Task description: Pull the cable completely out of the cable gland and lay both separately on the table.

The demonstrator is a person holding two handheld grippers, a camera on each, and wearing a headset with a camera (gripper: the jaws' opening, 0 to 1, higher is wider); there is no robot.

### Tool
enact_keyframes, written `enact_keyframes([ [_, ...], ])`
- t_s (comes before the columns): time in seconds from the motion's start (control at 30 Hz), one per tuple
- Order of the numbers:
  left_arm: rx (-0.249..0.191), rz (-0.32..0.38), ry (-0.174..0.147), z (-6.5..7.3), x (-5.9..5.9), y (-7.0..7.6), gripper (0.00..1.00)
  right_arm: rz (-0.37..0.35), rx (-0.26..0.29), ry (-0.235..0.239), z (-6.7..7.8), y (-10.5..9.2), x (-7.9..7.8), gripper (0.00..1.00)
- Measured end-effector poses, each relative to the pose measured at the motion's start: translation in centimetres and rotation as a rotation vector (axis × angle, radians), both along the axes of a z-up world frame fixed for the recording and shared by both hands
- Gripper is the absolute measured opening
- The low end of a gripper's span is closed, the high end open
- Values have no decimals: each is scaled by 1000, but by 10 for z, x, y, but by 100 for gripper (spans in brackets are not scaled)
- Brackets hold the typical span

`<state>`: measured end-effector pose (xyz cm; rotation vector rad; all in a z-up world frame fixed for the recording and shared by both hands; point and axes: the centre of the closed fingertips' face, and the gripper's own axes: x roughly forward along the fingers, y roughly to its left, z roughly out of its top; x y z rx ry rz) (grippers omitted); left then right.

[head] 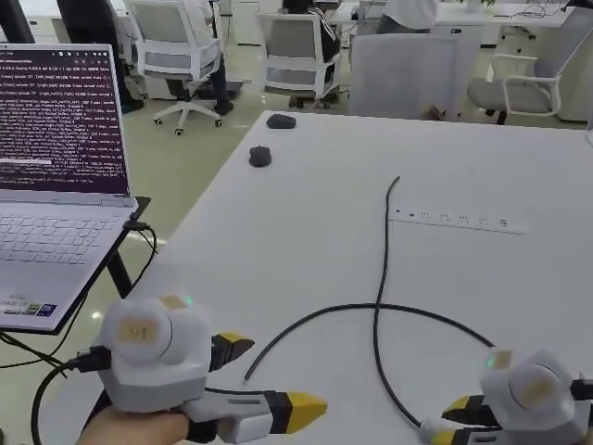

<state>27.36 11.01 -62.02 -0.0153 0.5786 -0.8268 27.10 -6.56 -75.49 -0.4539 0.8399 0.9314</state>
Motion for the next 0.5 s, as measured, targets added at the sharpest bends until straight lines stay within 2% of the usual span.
enact_keyframes([
  [0.1,-1,1,-3,0,0,0,76,13,4,23,-3,3,-3,12],
  [0.23,2,-2,-2,0,0,0,76,-3,-9,28,-9,1,-4,12],
  [0.5,3,-9,-8,1,-1,-1,76,-20,-23,17,-6,-1,-5,11],
])
